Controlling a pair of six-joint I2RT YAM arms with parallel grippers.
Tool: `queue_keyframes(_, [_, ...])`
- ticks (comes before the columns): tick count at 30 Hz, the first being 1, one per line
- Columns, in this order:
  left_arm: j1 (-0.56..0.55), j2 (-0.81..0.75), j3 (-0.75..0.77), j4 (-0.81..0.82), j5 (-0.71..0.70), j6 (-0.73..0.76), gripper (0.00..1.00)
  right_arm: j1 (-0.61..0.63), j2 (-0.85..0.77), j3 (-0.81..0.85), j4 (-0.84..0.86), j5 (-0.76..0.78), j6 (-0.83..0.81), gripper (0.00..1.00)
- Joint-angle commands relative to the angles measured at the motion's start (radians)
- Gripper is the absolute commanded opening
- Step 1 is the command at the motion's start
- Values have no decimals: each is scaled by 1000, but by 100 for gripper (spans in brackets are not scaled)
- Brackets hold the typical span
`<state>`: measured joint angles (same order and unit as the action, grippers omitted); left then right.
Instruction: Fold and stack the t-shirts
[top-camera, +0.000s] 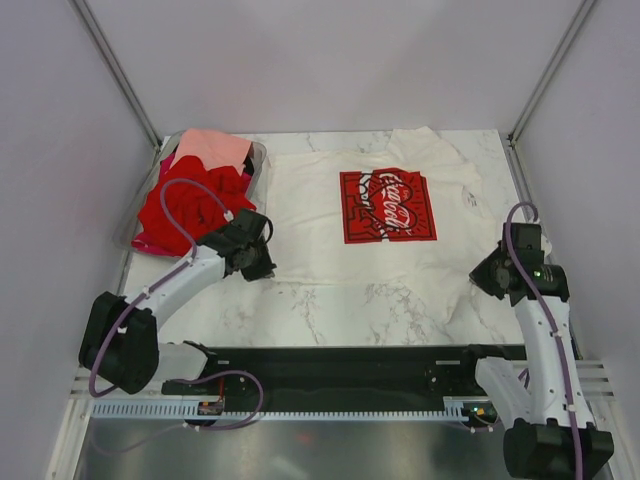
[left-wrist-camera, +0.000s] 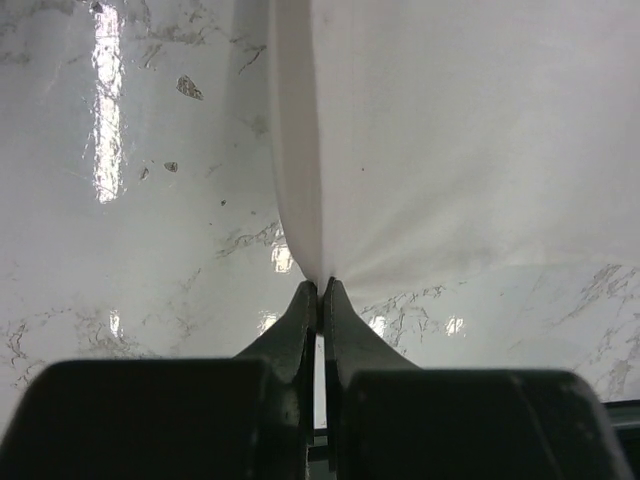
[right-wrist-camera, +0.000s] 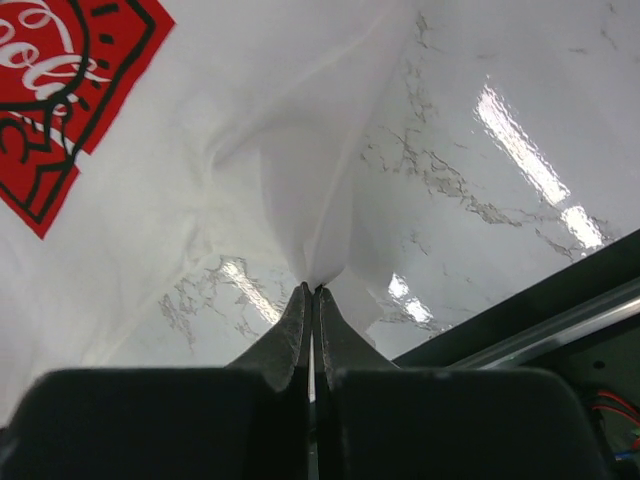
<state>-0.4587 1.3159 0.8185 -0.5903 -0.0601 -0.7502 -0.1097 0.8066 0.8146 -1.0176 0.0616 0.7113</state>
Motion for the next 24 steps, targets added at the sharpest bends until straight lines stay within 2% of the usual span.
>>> queue_keyframes(1, [34, -3, 80, -63, 31, 40, 2, -5, 54, 130, 59, -20, -3, 0])
queue_keyframes(7, [98, 55, 215, -97, 55, 83, 2, -5, 262, 259, 223, -134, -65, 0])
queue_keyframes(17, [209, 264, 453, -120, 140, 132, 2, -2, 712, 618, 238, -126, -151, 0])
queue_keyframes(24, [252, 397, 564, -120, 158, 150, 2, -2, 902, 819, 232, -126, -173, 0])
